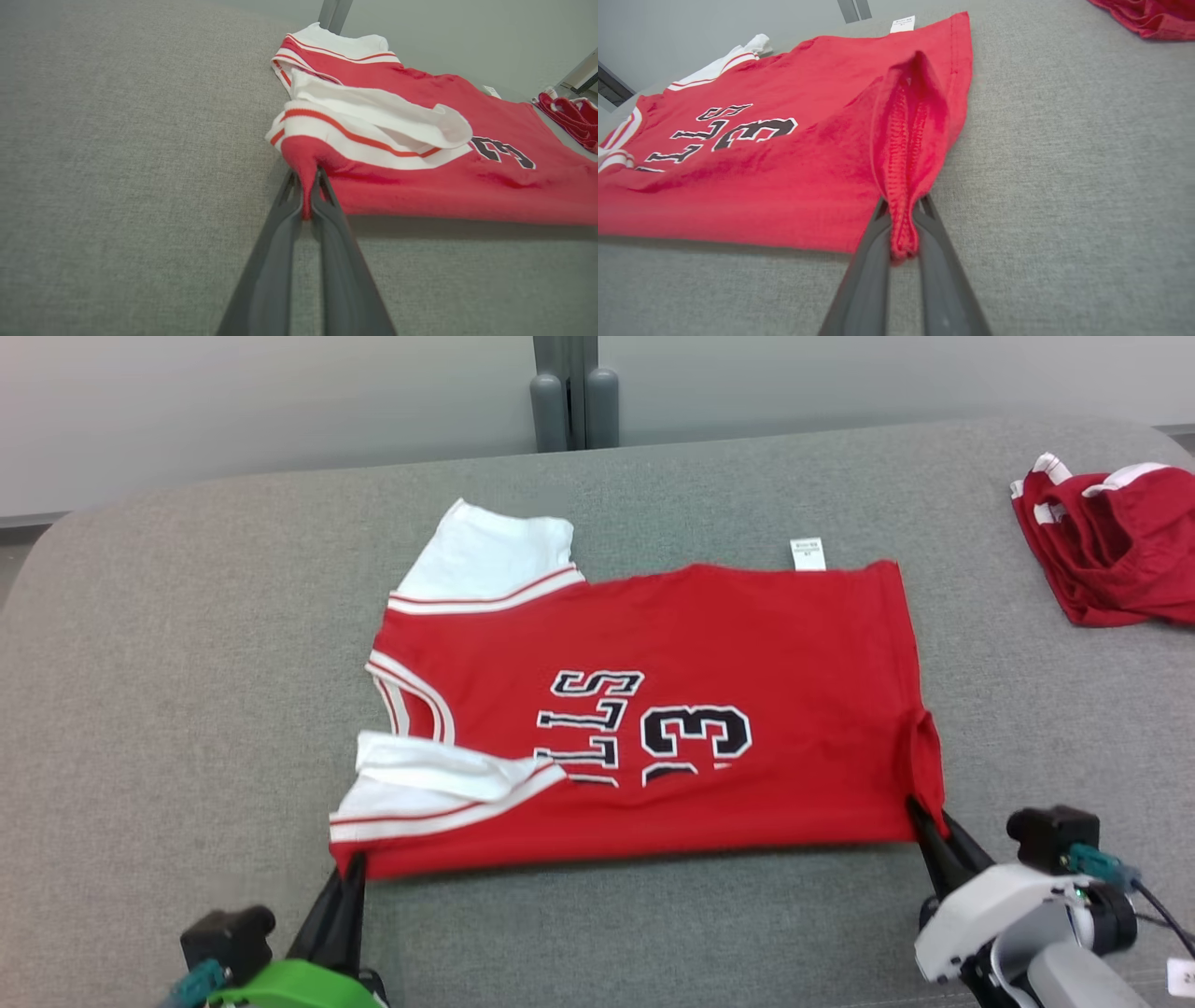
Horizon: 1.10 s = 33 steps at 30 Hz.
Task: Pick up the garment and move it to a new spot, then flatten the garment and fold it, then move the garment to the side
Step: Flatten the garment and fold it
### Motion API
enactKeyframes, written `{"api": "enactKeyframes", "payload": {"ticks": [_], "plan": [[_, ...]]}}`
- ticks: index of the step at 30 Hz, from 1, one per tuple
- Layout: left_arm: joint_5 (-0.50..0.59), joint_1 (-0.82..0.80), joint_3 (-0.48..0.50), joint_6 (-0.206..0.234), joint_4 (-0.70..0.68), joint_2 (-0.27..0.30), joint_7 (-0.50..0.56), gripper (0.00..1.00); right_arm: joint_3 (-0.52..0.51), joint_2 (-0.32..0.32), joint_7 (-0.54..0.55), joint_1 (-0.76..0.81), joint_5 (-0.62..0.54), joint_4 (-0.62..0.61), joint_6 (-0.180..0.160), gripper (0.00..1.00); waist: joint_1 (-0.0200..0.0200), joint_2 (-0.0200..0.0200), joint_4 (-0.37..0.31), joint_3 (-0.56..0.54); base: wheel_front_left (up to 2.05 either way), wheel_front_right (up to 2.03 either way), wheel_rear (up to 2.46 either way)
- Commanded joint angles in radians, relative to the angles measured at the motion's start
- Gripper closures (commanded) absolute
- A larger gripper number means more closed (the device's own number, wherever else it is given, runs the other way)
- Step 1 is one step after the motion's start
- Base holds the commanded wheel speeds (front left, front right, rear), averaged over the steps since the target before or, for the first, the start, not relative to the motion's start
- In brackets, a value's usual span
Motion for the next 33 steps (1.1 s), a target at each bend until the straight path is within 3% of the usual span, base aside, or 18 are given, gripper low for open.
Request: {"api": "enactKeyframes", "payload": {"ticks": [1, 4, 5, 6, 7, 11, 21, 33], "plan": [[-0.004, 0.027, 0.013, 0.01, -0.013, 0.002, -0.005, 1.0, -0.012, -0.005, 0.01, 0.033, 0.005, -0.02, -0.001, 1.0, 0.0, 0.0, 0.001, -0.004, 0.0, 0.0, 0.0], [0.004, 0.056, 0.01, 0.015, -0.026, -0.011, -0.005, 1.0, -0.034, 0.003, 0.039, 0.076, 0.002, -0.055, -0.001, 1.0, 0.0, 0.0, 0.001, -0.003, 0.0, 0.0, 0.0], [0.009, 0.059, 0.008, 0.018, -0.027, -0.015, -0.005, 1.0, -0.042, 0.009, 0.04, 0.08, -0.002, -0.064, -0.001, 0.44, 0.0, 0.0, 0.001, -0.004, 0.0, 0.0, 0.0], [0.017, 0.058, 0.009, 0.021, -0.032, -0.019, -0.005, 0.53, -0.052, 0.019, 0.046, 0.087, -0.004, -0.071, -0.001, 0.0, 0.0, 0.0, 0.002, -0.004, 0.0, 0.0, 0.0], [0.026, 0.053, 0.013, 0.027, -0.038, -0.019, -0.005, 0.0, -0.058, 0.023, 0.049, 0.09, -0.012, -0.076, -0.001, 0.0, 0.0, 0.0, 0.002, -0.005, 0.0, 0.0, 0.0], [0.075, 0.032, 0.043, 0.041, -0.087, -0.038, -0.005, 0.0, -0.107, 0.051, 0.029, 0.08, -0.042, -0.113, -0.001, 0.0, 0.0, 0.0, 0.002, -0.016, 0.0, 0.0, 0.0], [0.206, 0.022, 0.199, 0.049, -0.234, -0.063, -0.004, 0.0, -0.191, 0.092, -0.032, 0.098, -0.245, -0.26, -0.001, 0.0, 0.0, 0.0, -0.011, -0.059, 0.0, 0.0, 0.0], [0.296, 0.07, 0.271, 0.008, -0.294, -0.043, -0.004, 0.0, -0.274, 0.114, -0.045, 0.204, -0.315, -0.419, -0.001, 0.0, 0.0, 0.0, -0.012, -0.089, 0.0, 0.0, 0.0]]}}
